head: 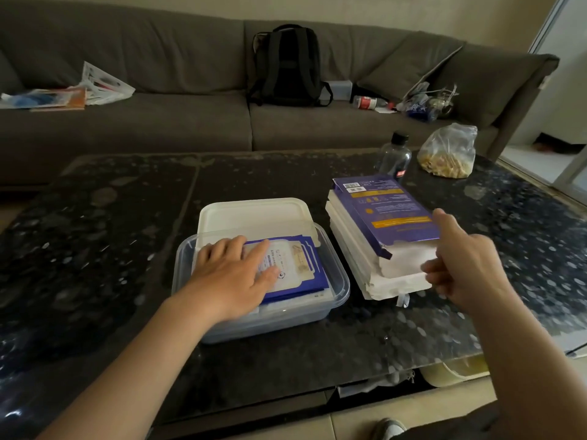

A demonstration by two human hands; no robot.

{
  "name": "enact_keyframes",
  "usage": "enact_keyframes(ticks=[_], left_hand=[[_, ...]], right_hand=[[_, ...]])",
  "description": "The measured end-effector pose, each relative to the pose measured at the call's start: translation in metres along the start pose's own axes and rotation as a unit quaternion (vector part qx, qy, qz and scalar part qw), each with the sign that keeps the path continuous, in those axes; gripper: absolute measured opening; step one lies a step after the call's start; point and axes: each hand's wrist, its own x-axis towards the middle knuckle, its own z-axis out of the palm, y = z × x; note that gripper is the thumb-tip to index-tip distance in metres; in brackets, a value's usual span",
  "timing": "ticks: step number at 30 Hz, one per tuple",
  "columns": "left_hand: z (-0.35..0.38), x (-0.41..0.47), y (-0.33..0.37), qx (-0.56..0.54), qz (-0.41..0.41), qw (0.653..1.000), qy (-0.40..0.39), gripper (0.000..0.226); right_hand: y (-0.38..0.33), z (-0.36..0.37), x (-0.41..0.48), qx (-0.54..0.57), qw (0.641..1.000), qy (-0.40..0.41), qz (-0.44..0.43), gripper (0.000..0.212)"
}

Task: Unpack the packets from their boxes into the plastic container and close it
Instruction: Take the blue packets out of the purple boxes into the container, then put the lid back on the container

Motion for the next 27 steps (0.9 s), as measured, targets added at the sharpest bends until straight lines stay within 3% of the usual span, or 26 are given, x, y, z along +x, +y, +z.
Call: enact_keyframes(ticks=[2,5,7,13,15,17,21,23,27], left_hand=[[0.002,0.0,0.001,0.008,-0.002,1.0,-0.01,0.068],[0.005,0.004,0.0,0.019,0.0,1.0,-0.017,0.069],[0.007,0.005,0.0,0.022,0.002,1.0,-0.012,0.068],[0.007,0.003,-0.003,0.022,0.014,1.0,0.012,0.066],[0.0,0.005,-0.003,0.004,0.014,1.0,0.01,0.063],[-0.015,0.011,-0.008,-0.069,-0.005,0.997,0.045,0.06],[-0.048,0.04,-0.036,-0.206,-0.06,0.959,0.188,0.041],[-0.058,0.057,-0.055,-0.236,-0.115,0.948,0.182,0.039],[-0.055,0.084,-0.077,-0.316,-0.221,0.919,0.084,0.056]], right_hand=[[-0.008,-0.001,-0.011,-0.113,0.99,0.029,-0.081,0.057],[-0.018,0.015,-0.033,-0.186,0.961,0.028,-0.201,0.051],[-0.019,0.032,-0.044,-0.203,0.945,-0.003,-0.255,0.05],[-0.039,0.088,-0.058,-0.269,0.9,-0.147,-0.309,0.029],[-0.052,0.108,-0.052,-0.303,0.88,-0.198,-0.309,0.018],[-0.064,0.13,-0.04,-0.326,0.869,-0.243,-0.281,0.032],[-0.079,0.173,-0.01,-0.355,0.867,-0.266,-0.226,0.052],[-0.082,0.189,0.003,-0.378,0.865,-0.26,-0.204,0.056],[-0.078,0.211,0.029,-0.43,0.848,-0.261,-0.167,0.059]])
